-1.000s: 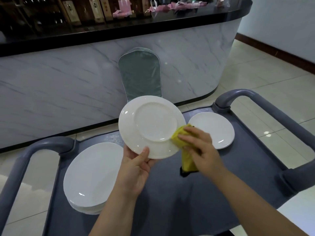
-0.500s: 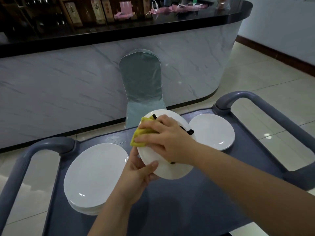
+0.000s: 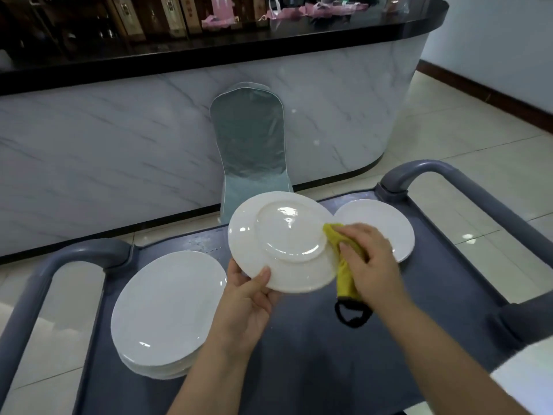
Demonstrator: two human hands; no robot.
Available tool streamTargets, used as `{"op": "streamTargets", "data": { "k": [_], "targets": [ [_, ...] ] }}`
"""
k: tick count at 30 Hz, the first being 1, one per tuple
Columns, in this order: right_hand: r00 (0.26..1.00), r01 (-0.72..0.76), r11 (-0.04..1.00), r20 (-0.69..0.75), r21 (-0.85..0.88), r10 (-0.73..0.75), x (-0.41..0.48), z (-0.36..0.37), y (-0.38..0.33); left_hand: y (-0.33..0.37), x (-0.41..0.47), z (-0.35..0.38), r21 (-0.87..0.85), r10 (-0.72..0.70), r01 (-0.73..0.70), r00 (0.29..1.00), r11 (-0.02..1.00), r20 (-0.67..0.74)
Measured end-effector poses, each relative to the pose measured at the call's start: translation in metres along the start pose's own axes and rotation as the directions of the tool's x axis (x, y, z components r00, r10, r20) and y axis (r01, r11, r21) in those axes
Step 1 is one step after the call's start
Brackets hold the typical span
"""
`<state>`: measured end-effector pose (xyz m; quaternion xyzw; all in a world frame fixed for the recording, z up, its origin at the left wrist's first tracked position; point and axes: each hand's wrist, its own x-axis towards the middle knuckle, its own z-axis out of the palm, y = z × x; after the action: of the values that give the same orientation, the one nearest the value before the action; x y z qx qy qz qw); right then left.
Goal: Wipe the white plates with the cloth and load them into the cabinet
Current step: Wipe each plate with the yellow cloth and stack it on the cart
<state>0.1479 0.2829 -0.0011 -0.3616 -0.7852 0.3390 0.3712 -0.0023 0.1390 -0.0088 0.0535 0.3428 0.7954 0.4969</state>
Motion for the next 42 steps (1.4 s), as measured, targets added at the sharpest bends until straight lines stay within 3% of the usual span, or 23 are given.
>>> {"op": "streamTargets", "data": {
  "k": [2,4,6,9,13,15,17,19,20,23,25,27,30,32,35,37,40,42],
  "targets": [
    [0.986,0.163,0.980,-0.022,-0.116,-0.167,-0.032,0.021,-0.008,-0.005,0.009,0.004,-0.031,0.008,-0.009,0.999,0.999,-0.034],
    [0.917,0.399,0.889,0.074,-0.223,-0.392,-0.050,0.041,-0.015,-0.009,0.015,0.008,-0.021,0.007,-0.008,0.999,1.000,-0.043],
    [0.866,0.499,0.831,0.099,-0.246,-0.490,-0.047,0.044,-0.013,-0.011,0.018,0.010,-0.029,-0.008,0.007,0.999,1.000,-0.033],
    [0.902,0.429,0.886,0.023,-0.177,-0.432,-0.036,0.020,0.009,-0.007,0.016,0.004,-0.023,-0.019,0.019,1.000,1.000,0.009],
    [0.998,0.057,0.995,-0.028,-0.081,-0.059,0.002,-0.016,0.029,0.006,0.005,-0.008,0.219,-0.109,0.072,0.981,0.973,0.160],
    [0.997,0.060,0.997,0.046,-0.053,-0.057,0.036,-0.024,0.019,0.009,0.000,-0.007,0.368,-0.155,0.060,0.959,0.928,0.236],
    [0.976,0.179,0.981,0.136,-0.080,-0.167,0.064,-0.022,-0.005,0.006,-0.003,-0.002,0.448,-0.186,0.043,0.942,0.893,0.280],
    [0.915,0.352,0.924,0.261,-0.149,-0.306,0.073,-0.010,-0.034,0.004,-0.004,0.003,0.457,-0.176,0.026,0.942,0.889,0.287],
    [0.852,0.474,0.864,0.337,-0.168,-0.401,0.069,-0.003,-0.047,0.005,-0.002,0.005,0.450,-0.163,0.026,0.949,0.893,0.269],
    [0.538,0.811,0.574,0.531,-0.114,-0.655,0.040,0.013,-0.064,0.012,0.002,0.001,0.451,-0.119,0.011,0.970,0.892,0.212],
    [0.436,0.864,0.500,0.592,-0.063,-0.678,0.034,0.014,-0.065,0.013,0.003,-0.002,0.456,-0.106,0.001,0.973,0.890,0.204],
    [0.491,0.819,0.570,0.585,-0.058,-0.646,0.047,0.014,-0.066,0.010,0.001,-0.001,0.416,-0.112,0.014,0.971,0.909,0.211],
    [0.760,0.563,0.812,0.483,-0.154,-0.436,0.085,0.016,-0.062,0.005,0.001,0.000,0.335,-0.092,0.028,0.980,0.942,0.176],
    [0.875,0.341,0.922,0.421,-0.185,-0.239,0.105,0.014,-0.047,0.003,0.002,-0.001,0.260,-0.088,0.048,0.986,0.964,0.145],
    [0.944,0.058,0.992,0.328,-0.109,-0.019,0.097,-0.003,-0.016,0.002,0.004,-0.003,0.104,-0.108,0.097,0.988,0.990,0.107],
    [0.967,-0.034,0.996,0.248,-0.082,0.053,0.070,-0.015,0.001,-0.002,0.007,-0.004,-0.002,-0.105,0.106,0.993,0.994,0.051],
    [1.000,-0.006,0.991,0.022,-0.131,0.009,0.011,-0.008,0.008,-0.014,0.017,0.002,-0.158,-0.096,0.085,0.993,0.984,-0.066],
    [0.990,0.131,0.969,-0.020,-0.208,-0.138,-0.025,0.019,-0.004,-0.023,0.021,0.010,-0.216,-0.106,0.083,0.990,0.973,-0.095]
  ]
}}
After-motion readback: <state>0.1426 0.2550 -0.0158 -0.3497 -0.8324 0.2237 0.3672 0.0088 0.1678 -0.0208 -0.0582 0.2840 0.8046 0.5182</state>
